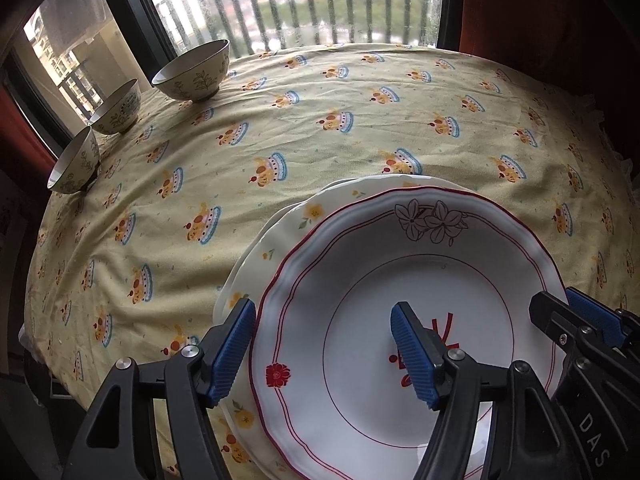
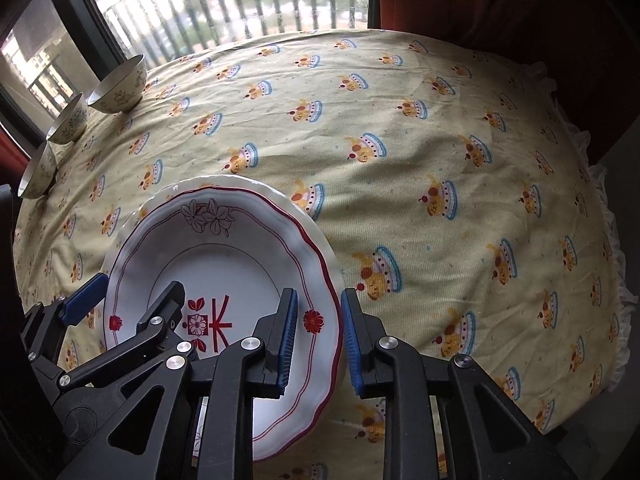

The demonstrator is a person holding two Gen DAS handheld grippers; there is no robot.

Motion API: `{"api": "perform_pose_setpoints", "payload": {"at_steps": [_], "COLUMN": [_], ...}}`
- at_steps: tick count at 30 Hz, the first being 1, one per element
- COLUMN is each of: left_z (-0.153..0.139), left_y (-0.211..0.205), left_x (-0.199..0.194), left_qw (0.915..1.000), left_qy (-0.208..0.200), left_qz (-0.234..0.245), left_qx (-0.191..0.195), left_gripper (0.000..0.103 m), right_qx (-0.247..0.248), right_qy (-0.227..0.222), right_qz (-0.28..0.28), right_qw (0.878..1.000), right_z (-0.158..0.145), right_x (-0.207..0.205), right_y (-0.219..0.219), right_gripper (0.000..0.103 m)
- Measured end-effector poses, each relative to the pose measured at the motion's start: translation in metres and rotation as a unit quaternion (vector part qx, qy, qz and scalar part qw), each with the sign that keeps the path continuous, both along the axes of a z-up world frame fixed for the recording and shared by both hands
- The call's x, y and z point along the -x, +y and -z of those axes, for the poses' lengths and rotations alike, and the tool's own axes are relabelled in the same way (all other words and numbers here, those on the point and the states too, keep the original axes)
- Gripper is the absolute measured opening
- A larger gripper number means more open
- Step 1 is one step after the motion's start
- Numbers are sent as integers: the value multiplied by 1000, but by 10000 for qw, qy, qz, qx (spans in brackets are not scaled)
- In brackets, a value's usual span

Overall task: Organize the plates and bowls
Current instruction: 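Lower the red-rimmed plate onto the stack and open both tools, then move both tools away from the plates toward the cream bowls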

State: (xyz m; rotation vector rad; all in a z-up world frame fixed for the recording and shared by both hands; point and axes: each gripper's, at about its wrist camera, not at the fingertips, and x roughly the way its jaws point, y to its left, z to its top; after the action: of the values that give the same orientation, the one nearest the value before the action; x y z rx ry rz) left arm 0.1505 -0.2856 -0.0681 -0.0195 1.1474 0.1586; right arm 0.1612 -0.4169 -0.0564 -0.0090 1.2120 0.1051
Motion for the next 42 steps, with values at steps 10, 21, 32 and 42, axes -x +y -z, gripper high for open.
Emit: {"api": "perform_pose_setpoints", "payload": {"at_steps": [10,21,32,42], "left_z": [-4,-11,-33,-44], "left_y": [21,66,149,234], "left_x": [3,12,12,7], "left_qw": [9989,9967,9921,9874], "left_qy": [39,-92,-332,-432], "left_qz": [-77,96,837,1131], "left_qx": [452,801,872,1021], "left_gripper": [77,85,88,89], "right_qx": [11,69,-140,-318], "right_qy": [63,-59,-356,-594], "right_qz": [-180,251,690,1195], "right_qw": [9998,9996,9969,9906], "right_z": [3,-10,-34,-43], "right_x": [-7,-8,9,13], "right_y": [14,28,111,200], "right_gripper": [28,69,70,70]}}
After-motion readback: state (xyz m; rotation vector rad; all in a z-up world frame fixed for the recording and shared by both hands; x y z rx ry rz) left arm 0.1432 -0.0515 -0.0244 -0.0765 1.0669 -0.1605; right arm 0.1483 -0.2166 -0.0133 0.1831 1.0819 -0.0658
